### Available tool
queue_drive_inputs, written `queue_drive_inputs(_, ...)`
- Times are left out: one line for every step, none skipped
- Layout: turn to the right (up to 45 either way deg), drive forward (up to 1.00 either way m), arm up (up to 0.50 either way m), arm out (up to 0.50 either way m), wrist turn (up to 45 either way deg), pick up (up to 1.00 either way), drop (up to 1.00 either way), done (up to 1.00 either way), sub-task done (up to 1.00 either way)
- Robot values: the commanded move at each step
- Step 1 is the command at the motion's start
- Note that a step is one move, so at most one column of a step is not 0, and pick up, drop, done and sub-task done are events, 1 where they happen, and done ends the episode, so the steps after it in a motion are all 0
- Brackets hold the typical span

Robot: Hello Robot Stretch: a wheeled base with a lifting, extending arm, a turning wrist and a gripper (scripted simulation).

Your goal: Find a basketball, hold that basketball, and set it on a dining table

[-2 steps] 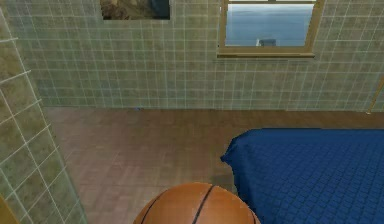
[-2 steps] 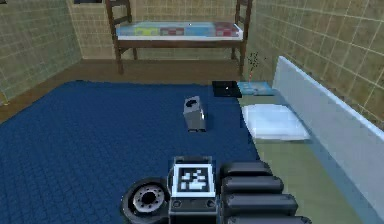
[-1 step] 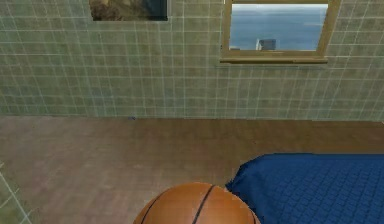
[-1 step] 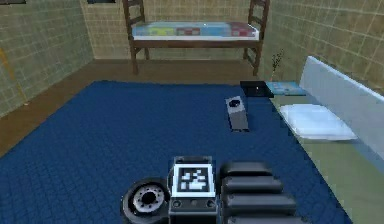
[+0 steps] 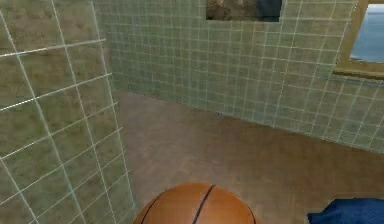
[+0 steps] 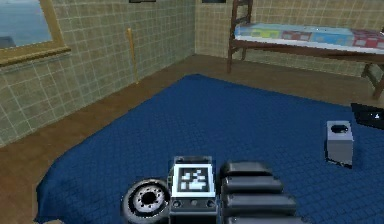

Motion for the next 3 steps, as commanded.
queue_drive_inputs(0.0, 0.85, 0.00, 0.00, 0.0, 0.00, 0.00, 0.00, 0.00)
queue_drive_inputs(15.0, 0.00, 0.00, 0.00, 0.0, 0.00, 0.00, 0.00, 0.00)
queue_drive_inputs(0.0, 0.15, 0.00, 0.00, 0.0, 0.00, 0.00, 0.00, 0.00)
